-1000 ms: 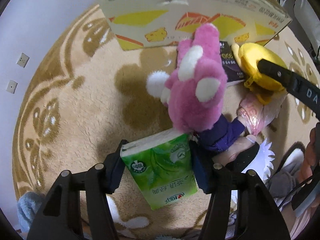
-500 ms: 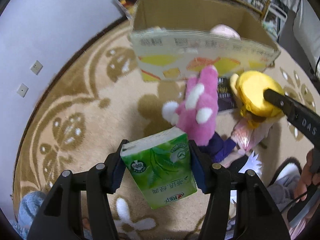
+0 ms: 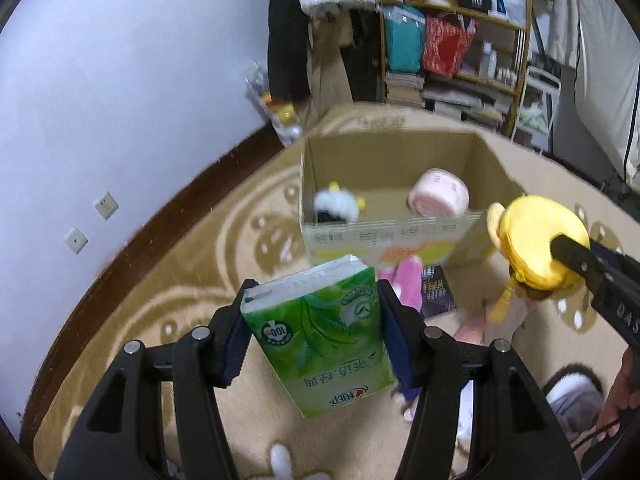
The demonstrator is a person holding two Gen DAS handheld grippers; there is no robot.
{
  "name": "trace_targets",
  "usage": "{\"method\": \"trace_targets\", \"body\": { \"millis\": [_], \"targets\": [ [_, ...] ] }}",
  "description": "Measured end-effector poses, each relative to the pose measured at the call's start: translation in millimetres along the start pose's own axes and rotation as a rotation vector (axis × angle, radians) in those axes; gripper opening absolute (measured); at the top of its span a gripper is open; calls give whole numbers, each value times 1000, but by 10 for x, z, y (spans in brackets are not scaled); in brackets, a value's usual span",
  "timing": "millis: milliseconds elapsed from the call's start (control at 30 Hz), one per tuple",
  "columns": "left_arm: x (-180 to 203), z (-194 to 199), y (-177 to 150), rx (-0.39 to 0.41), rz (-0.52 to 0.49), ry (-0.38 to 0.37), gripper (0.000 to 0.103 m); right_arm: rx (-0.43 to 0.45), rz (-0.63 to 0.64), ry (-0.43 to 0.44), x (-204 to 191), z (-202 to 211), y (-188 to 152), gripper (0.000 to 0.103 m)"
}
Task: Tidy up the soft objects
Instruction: 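Carry green tissue pack with left tool while right carries yellow plush over box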
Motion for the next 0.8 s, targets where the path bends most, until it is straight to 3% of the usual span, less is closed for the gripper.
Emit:
{"method": "trace_targets", "body": {
  "millis": [300,367,500,800],
  "targets": [
    [-116,87,319,60,20,17,57,160,16,43,-151,352,348,38],
    [-114,111,424,93,20,4,57,173,24,56,-189,376,405,38],
    [-132,115,674,184,-30,66,57,193,42,70,-248,339,533,38],
    [-209,-134,1083,198,-15,54,57,195,68,90,-314,25,795,38]
  ]
}}
Point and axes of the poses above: each gripper's, at about its wrist camera, not at the fingertips, and z roughly against the way its jaws point, x to its right, y to its top, the point moved 9 cm from there along -z, roughly the way its jaws point, and after that the axes turned 5 degrees about -z, right-handed, at the moved point
